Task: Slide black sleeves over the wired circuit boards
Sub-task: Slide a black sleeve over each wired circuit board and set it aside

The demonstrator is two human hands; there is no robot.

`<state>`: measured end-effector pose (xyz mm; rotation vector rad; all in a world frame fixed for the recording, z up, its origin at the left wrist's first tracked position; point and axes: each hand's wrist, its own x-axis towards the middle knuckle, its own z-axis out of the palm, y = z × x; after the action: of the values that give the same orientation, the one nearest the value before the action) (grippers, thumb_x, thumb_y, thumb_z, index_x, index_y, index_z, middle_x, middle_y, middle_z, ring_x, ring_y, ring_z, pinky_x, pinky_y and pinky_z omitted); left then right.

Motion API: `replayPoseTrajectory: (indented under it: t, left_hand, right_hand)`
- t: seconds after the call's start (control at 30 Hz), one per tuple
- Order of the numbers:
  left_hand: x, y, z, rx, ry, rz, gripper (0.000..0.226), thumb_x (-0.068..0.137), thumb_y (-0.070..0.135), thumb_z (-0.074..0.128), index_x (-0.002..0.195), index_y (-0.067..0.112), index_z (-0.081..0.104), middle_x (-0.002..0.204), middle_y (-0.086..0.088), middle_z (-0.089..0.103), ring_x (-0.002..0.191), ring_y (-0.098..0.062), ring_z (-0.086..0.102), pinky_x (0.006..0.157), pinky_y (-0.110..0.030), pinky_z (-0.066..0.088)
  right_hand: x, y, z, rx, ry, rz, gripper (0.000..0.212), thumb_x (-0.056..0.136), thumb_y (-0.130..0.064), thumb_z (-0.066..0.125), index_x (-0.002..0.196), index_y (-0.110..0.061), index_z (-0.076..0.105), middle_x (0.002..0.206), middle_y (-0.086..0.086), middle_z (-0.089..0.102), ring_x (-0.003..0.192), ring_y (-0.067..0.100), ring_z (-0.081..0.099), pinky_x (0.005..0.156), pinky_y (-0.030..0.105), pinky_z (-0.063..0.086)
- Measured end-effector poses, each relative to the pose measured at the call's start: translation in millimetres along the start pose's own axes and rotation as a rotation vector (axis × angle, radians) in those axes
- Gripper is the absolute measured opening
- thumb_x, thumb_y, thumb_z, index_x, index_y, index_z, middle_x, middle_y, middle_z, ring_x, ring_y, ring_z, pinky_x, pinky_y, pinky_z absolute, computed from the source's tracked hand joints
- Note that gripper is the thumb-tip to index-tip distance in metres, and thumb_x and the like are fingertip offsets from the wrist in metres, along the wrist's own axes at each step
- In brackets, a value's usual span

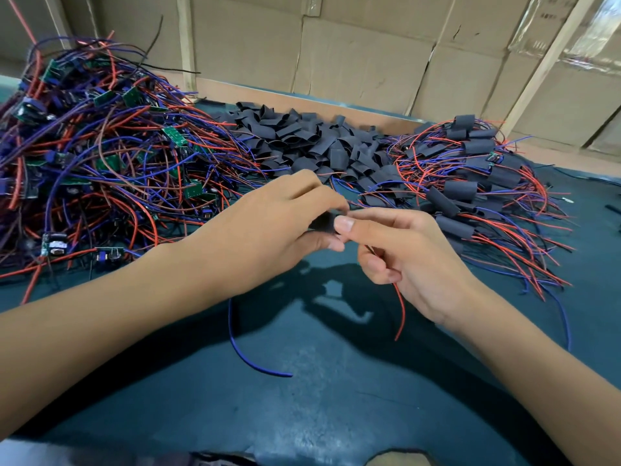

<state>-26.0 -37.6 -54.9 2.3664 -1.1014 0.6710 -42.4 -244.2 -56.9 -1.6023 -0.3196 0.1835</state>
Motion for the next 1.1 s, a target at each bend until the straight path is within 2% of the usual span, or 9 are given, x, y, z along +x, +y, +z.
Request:
replayPoseTrajectory:
  t: [0.07, 0.17, 0.3, 0.43, 0.57, 0.67, 0.8, 0.87, 1.1]
  left_hand:
    - [0, -1, 0, 0.044, 0.000, 0.036, 0.051, 0.095, 0.036, 0.055, 0.136, 0.007, 0.056, 0.110, -0.009, 0.056, 0.100, -0.024, 0.055, 0.093, -0.034, 0.044]
    - [-1, -5, 6, 0.218, -0.044, 0.175, 0.061, 0.103, 0.030, 0.046, 0.150, -0.006, 0.034, 0.109, -0.017, 0.052, 0.097, -0.033, 0.053, 0.094, -0.046, 0.047]
    - [-6, -12, 16, 0.234, -0.089, 0.199, 0.077, 0.090, -0.001, 0.061, 0.153, -0.010, 0.018, 0.115, -0.020, 0.048, 0.097, -0.035, 0.049, 0.093, -0.047, 0.047]
    - [-8, -11, 18, 0.172, -0.101, 0.143, 0.076, 0.092, 0.001, 0.063, 0.156, -0.003, 0.021, 0.137, -0.019, 0.043, 0.119, -0.034, 0.049, 0.107, -0.041, 0.042]
    - [0, -15, 0, 0.158, -0.025, 0.019, 0.062, 0.102, 0.041, 0.049, 0.153, 0.008, 0.034, 0.133, -0.012, 0.051, 0.119, -0.031, 0.049, 0.107, -0.045, 0.039]
    - [-1, -47, -24, 0.470, -0.005, -0.181, 0.052, 0.102, 0.041, 0.041, 0.142, 0.008, 0.050, 0.122, -0.017, 0.057, 0.111, -0.037, 0.048, 0.101, -0.051, 0.040]
    - [-12, -84, -47, 0.735, -0.177, -0.559, 0.043, 0.093, 0.039, 0.061, 0.121, 0.007, 0.066, 0.121, -0.020, 0.054, 0.117, -0.041, 0.042, 0.097, -0.053, 0.042]
    - [-13, -88, -47, 0.757, -0.234, -0.548, 0.042, 0.091, 0.043, 0.064, 0.119, 0.012, 0.067, 0.119, -0.017, 0.056, 0.116, -0.039, 0.043, 0.096, -0.052, 0.043]
    - [-13, -87, -37, 0.768, -0.446, -0.558, 0.039, 0.096, 0.059, 0.050, 0.126, 0.038, 0.063, 0.121, -0.004, 0.047, 0.121, -0.030, 0.041, 0.102, -0.046, 0.034]
  right_hand:
    - [-1, -3, -1, -0.091, 0.034, -0.020, 0.023, 0.077, -0.040, 0.082, 0.076, -0.018, 0.074, 0.053, -0.004, 0.037, 0.048, 0.015, 0.024, 0.045, 0.023, 0.018]
    - [-2, -2, 3, -0.292, 0.065, -0.086, 0.042, 0.084, -0.043, 0.076, 0.065, -0.009, 0.061, 0.054, -0.001, 0.029, 0.051, 0.020, 0.023, 0.048, 0.028, 0.019]
    - [-2, 2, 6, -0.407, 0.063, -0.143, 0.065, 0.089, -0.049, 0.065, 0.087, 0.016, 0.058, 0.067, 0.021, 0.024, 0.061, 0.026, 0.020, 0.057, 0.040, 0.015]
    - [-2, -5, 2, -0.309, 0.139, -0.110, 0.033, 0.093, -0.033, 0.072, 0.091, 0.000, 0.072, 0.075, 0.037, 0.046, 0.059, 0.030, 0.024, 0.051, 0.029, 0.020]
    - [5, -18, -16, -0.139, 0.385, -0.078, 0.013, 0.082, -0.024, 0.077, 0.072, -0.018, 0.072, 0.067, 0.009, 0.068, 0.042, 0.012, 0.037, 0.036, 0.014, 0.022]
    - [4, -30, -49, -0.207, 0.627, -0.156, 0.013, 0.078, -0.027, 0.065, 0.065, -0.023, 0.065, 0.060, 0.003, 0.067, 0.039, 0.012, 0.044, 0.036, 0.017, 0.026]
    - [-1, -27, -98, -0.632, 0.796, -0.070, 0.010, 0.078, -0.038, 0.058, 0.077, -0.035, 0.067, 0.072, -0.005, 0.073, 0.070, 0.012, 0.069, 0.071, 0.038, 0.056]
    - [0, -19, -107, -0.849, 0.805, -0.002, 0.013, 0.084, -0.034, 0.057, 0.081, -0.028, 0.068, 0.084, -0.006, 0.073, 0.091, 0.022, 0.070, 0.091, 0.042, 0.052]
    - [6, -10, -100, -1.016, 0.829, 0.098, 0.022, 0.095, -0.030, 0.058, 0.113, -0.025, 0.067, 0.121, 0.007, 0.067, 0.116, 0.033, 0.060, 0.108, 0.054, 0.041]
